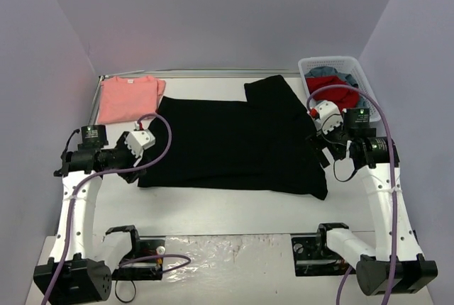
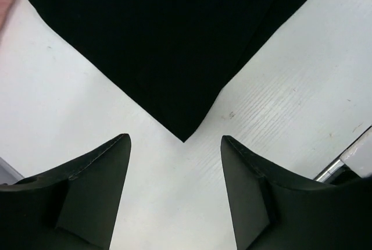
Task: Fold and stack the t-shirts
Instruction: Fold the flattened tshirt in 1/3 of the way
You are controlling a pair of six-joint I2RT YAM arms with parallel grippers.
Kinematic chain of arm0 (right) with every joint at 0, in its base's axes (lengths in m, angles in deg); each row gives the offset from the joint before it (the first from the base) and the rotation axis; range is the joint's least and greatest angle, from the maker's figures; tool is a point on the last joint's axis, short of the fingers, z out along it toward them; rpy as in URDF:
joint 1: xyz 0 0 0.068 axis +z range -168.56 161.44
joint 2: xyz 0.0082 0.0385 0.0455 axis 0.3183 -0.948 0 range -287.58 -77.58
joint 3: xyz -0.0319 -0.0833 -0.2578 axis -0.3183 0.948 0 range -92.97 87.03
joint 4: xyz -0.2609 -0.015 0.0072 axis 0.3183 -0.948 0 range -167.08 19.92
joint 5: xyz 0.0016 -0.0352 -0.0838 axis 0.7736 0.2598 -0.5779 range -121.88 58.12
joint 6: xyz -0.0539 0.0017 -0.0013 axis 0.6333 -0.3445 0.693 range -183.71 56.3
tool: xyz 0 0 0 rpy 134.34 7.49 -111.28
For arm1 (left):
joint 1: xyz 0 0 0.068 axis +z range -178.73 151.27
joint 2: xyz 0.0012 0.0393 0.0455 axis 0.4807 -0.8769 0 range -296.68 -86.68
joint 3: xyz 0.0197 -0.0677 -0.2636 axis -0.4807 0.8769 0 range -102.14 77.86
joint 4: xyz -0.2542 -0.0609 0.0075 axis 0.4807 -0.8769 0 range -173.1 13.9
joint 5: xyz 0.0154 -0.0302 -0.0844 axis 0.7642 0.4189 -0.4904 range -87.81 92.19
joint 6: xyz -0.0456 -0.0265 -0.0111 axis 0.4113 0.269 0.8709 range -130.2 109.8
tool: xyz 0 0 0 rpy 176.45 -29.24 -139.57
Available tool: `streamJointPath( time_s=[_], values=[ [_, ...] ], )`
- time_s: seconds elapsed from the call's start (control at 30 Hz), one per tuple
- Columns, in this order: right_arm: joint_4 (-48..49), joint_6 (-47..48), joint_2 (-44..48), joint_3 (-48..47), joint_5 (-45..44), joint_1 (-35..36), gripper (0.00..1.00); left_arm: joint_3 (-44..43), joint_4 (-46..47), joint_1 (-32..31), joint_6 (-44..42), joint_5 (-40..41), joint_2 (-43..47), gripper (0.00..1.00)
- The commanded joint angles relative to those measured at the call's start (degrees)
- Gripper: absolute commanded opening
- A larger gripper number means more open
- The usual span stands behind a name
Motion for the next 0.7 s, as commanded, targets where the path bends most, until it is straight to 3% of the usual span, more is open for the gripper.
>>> streamJointPath(
  time_s=[0.0, 0.1, 0.13, 0.27, 0.33, 0.37, 0.4, 0.5, 0.67],
  values=[
    [-1.94, 1.20, -0.77, -3.93, -0.51, -0.33, 0.91, -4.93, -4.87, 0.43, -5.89, -2.60, -1.92, 0.62],
    [1.82, 0.50, -6.64, -4.99, 1.86, -0.33, 0.87, -6.87, 1.36, 0.43, -1.15, -3.73, -6.22, 0.62],
    [3.05, 0.15, -8.24, -4.99, 2.74, -0.33, 0.86, -7.13, 6.60, 0.34, 4.00, -3.48, -9.28, 0.62],
    [9.56, -1.52, -16.50, -4.64, 5.73, -0.16, 0.78, -8.98, 15.42, 0.25, 11.06, -6.90, -18.59, 0.54],
    [12.20, -2.05, -22.29, -5.16, 6.52, 0.11, 0.66, -10.38, 18.50, 0.08, 13.35, -9.18, -24.74, 0.53],
    [12.73, -2.05, -24.32, -6.30, 6.88, 0.28, 0.54, -11.00, 19.64, -0.53, 14.41, -9.28, -26.61, 0.53],
    [13.17, -2.14, -28.51, -7.18, 7.05, 0.46, 0.35, -12.05, 20.87, -0.71, 15.55, -9.63, -28.54, 0.49],
    [13.26, -2.32, -36.69, -10.87, 6.44, 1.16, 0.01, -14.33, 23.43, -3.25, 17.49, -8.40, -35.23, 0.46],
    [13.26, -3.02, -45.68, -15.71, 5.39, 1.78, 0.00, -16.10, 25.98, -7.48, 18.81, -4.19, -42.70, 0.42]
  ],
)
